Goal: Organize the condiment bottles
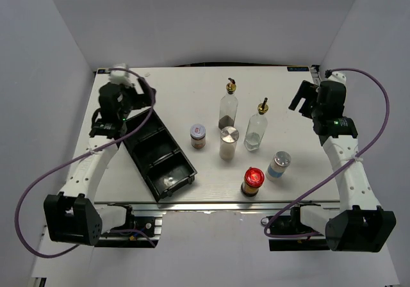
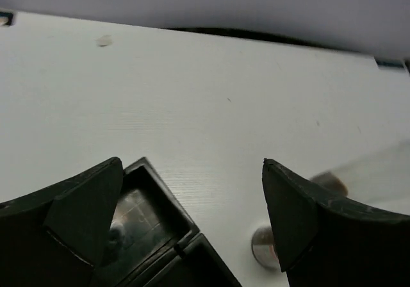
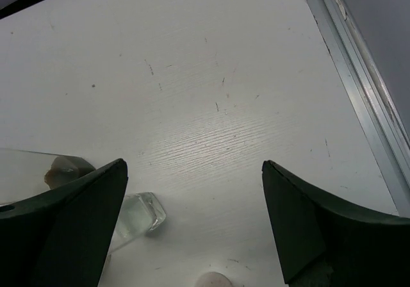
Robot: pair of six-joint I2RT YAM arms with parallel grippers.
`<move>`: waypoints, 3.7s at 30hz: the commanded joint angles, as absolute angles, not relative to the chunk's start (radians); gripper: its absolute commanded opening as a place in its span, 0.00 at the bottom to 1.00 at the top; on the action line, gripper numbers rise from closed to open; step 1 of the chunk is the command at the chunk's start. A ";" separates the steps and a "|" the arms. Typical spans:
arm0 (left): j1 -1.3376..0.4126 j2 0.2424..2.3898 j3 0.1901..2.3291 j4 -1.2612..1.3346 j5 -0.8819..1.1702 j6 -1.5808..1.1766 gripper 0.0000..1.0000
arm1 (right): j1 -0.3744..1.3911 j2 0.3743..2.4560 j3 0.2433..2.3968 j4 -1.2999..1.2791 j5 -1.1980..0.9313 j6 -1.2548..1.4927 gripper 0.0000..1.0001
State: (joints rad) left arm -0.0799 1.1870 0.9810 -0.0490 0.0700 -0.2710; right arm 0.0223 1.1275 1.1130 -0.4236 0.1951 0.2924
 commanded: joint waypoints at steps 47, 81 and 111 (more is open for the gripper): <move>-0.627 1.985 1.644 0.233 0.408 0.038 0.39 | 0.021 1.035 0.985 -0.255 0.092 0.178 0.89; -0.491 1.306 1.382 0.121 -1.060 0.000 0.00 | 0.021 1.046 0.957 -0.253 0.149 0.187 0.89; -0.400 1.488 1.164 0.285 -1.140 -0.186 0.00 | 0.021 1.040 0.971 -0.282 0.155 0.193 0.89</move>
